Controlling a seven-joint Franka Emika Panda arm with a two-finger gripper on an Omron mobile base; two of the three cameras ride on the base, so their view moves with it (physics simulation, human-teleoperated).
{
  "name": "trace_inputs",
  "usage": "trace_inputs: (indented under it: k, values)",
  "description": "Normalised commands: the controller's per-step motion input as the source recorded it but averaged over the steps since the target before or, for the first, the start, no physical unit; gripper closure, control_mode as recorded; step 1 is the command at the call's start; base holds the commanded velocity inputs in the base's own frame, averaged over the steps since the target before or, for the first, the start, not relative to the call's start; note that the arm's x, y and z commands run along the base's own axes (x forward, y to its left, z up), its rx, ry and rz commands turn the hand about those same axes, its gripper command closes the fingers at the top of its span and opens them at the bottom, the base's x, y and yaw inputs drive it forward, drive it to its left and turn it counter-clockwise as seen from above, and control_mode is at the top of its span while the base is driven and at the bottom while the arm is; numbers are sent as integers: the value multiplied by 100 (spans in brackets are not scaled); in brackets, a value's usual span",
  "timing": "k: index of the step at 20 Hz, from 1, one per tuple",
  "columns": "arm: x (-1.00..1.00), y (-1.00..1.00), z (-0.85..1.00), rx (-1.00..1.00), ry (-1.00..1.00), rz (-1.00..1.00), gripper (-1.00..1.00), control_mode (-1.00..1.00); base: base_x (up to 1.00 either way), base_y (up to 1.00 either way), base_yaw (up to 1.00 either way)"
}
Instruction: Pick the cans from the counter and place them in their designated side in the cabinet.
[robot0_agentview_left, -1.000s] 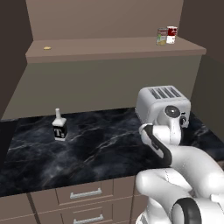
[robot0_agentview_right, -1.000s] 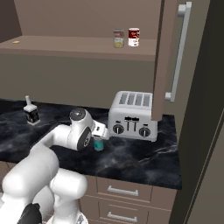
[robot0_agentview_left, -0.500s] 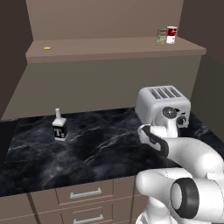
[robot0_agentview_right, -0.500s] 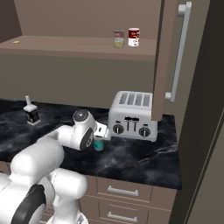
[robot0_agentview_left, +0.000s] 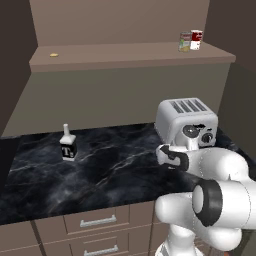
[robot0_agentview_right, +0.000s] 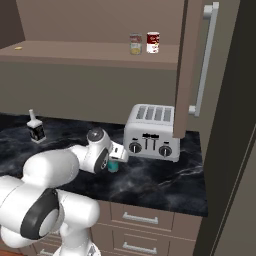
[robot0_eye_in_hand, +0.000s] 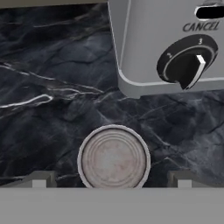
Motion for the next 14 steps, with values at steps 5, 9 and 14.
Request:
trace_inputs:
  k: [5,9,14]
  values:
    - [18,-2,-23,0,0,0,-100,-100,0,0,0]
    - [18,0,-21,0,0,0,100,-100,0,0,0]
    - [5,-9,-3,0,0,0,100,-100,0,0,0]
